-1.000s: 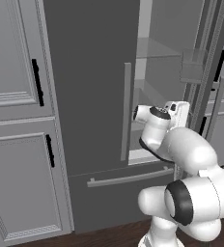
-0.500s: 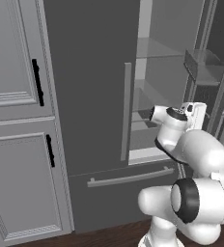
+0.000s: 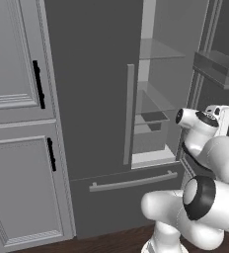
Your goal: Take the strawberry from the fridge and place it on top of the pancake, located on the dining counter.
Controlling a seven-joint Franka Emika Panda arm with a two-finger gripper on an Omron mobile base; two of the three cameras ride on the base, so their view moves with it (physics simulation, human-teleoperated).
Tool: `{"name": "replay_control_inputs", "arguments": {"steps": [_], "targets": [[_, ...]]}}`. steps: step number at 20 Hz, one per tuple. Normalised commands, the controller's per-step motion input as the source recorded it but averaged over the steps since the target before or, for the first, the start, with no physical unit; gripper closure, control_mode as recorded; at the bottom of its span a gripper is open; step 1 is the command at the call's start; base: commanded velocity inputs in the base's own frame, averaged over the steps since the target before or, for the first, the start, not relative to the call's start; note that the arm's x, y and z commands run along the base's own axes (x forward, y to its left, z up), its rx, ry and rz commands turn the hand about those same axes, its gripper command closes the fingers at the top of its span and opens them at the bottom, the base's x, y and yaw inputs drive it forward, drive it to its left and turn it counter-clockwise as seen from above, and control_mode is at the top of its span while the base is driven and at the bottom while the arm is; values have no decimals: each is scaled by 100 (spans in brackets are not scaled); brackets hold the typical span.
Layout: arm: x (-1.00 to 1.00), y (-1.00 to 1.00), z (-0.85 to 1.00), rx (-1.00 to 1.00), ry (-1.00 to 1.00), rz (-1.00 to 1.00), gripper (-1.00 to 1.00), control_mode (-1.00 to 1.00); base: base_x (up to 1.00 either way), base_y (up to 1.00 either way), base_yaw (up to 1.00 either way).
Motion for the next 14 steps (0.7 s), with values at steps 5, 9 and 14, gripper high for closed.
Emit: {"name": "replay_control_inputs", "arguments": {"steps": [5,9,14], "targets": [[0,-33,0,8,0,5,-100,-100,0,0,0],[-5,5,1,4,0,0,-100,-100,0,0,0],[-22,54,8,0,0,2,-100,-100,0,0,0]]}}
